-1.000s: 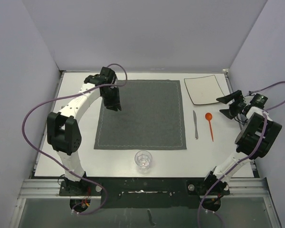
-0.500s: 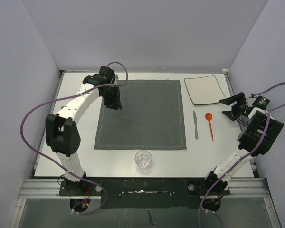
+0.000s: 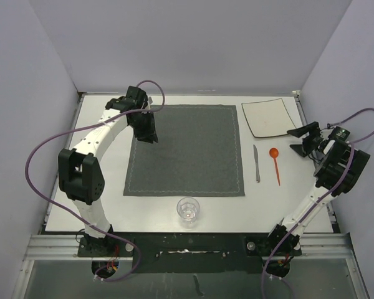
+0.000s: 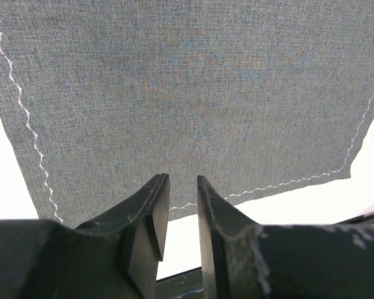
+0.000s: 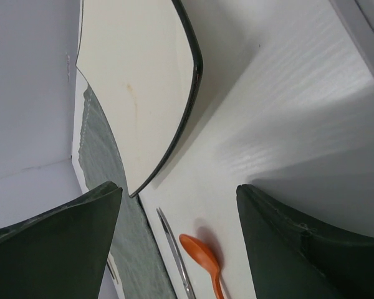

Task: Set the dinner table for one person
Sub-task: Pick up the plate at the center of the board.

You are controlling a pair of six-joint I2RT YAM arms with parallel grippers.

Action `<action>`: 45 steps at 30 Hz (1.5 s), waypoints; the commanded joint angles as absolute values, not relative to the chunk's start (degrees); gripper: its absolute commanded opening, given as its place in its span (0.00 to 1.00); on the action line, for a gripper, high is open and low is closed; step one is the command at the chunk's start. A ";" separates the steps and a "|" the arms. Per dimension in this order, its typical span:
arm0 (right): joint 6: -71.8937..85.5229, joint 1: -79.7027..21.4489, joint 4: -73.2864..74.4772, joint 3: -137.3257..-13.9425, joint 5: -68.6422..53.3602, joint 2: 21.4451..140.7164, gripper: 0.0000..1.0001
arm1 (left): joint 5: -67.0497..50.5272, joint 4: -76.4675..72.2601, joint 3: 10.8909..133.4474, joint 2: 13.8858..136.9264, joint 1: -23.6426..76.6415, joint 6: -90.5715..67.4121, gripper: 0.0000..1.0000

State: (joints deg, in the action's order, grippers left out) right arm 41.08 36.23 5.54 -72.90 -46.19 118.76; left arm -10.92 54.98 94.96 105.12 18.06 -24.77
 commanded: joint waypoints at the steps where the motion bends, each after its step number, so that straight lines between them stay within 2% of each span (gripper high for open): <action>1: 50.50 36.84 0.32 -76.36 -48.07 122.96 0.75 | -12.41 52.44 94.98 101.25 17.72 -23.83 0.24; 13: 53.77 32.15 4.21 -93.99 -46.49 136.16 0.74 | -11.98 51.92 94.06 103.19 17.33 -23.77 0.24; 17: 54.36 31.15 4.70 -95.81 -46.35 139.32 0.74 | -11.57 51.87 93.77 104.35 17.15 -23.73 0.23; 26: 60.07 31.48 -5.28 -89.90 -50.06 143.82 0.69 | -11.82 51.60 93.77 106.91 17.05 -23.82 0.23; 37: 77.45 31.81 -32.55 -81.20 -53.72 150.41 0.68 | -11.89 51.50 93.43 107.97 16.95 -23.64 0.23; 40: 77.54 31.75 -31.45 -81.32 -53.41 150.95 0.64 | -11.90 51.52 93.29 108.00 16.83 -23.56 0.23; 45: 68.81 31.49 -17.48 -84.44 -51.68 149.59 0.51 | -11.98 51.67 93.26 108.15 16.83 -23.56 0.23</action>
State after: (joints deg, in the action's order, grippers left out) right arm 72.75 29.91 -38.81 -86.43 -59.55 142.78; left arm -11.38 53.74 93.12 106.96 17.41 -24.58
